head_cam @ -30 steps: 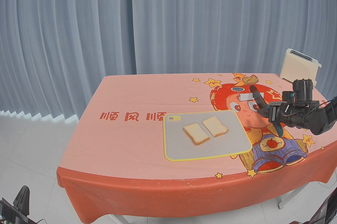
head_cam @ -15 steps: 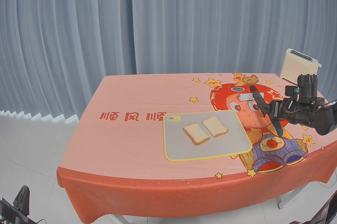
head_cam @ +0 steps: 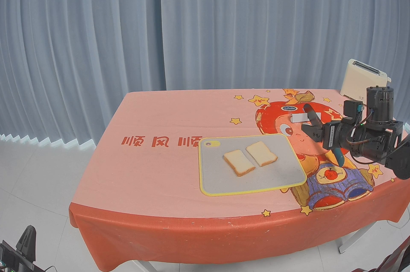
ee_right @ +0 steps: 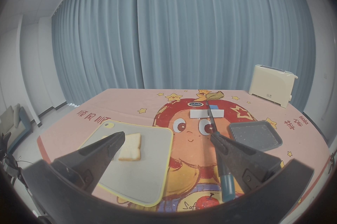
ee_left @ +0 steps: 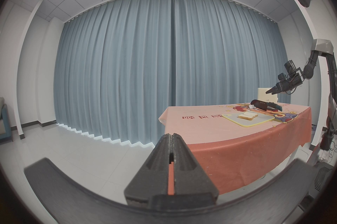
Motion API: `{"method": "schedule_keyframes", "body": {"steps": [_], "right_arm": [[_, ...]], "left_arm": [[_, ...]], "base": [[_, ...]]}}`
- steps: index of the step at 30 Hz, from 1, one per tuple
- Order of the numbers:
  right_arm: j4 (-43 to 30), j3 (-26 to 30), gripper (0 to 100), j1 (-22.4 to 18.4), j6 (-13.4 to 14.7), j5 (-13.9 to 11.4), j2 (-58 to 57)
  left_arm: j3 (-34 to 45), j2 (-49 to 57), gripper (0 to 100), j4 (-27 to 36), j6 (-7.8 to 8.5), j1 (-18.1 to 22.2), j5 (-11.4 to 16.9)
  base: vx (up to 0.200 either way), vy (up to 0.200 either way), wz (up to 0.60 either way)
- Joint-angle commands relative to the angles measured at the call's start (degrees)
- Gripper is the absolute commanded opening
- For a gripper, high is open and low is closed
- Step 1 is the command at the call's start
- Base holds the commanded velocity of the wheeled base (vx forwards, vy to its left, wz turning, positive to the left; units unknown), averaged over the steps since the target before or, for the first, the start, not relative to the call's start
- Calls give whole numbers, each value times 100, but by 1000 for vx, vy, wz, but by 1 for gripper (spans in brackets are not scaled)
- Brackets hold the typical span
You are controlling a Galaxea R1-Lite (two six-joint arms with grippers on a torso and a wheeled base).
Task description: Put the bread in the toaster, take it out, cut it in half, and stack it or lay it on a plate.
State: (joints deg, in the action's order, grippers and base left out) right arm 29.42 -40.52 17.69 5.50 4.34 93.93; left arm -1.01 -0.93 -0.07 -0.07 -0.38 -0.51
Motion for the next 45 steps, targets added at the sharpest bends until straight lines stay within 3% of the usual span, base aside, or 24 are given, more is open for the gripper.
{"method": "schedule_keyframes", "body": {"steps": [1, 12, 24, 45], "right_arm": [[3, 62, 100, 147, -5, 5, -85], [12, 194, 100, 490, -5, 137, -85], [20, 334, 100, 490, 21, 102, -59], [-103, -553, 100, 376, -22, 41, 310]], "left_arm": [[101, 22, 0, -1, -1, 3, -2], [101, 22, 0, -1, -1, 3, -2], [101, 22, 0, -1, -1, 3, -2], [101, 22, 0, -1, -1, 3, -2]], "base": [[0, 0, 0], [0, 0, 0], [0, 0, 0], [0, 0, 0]]}}
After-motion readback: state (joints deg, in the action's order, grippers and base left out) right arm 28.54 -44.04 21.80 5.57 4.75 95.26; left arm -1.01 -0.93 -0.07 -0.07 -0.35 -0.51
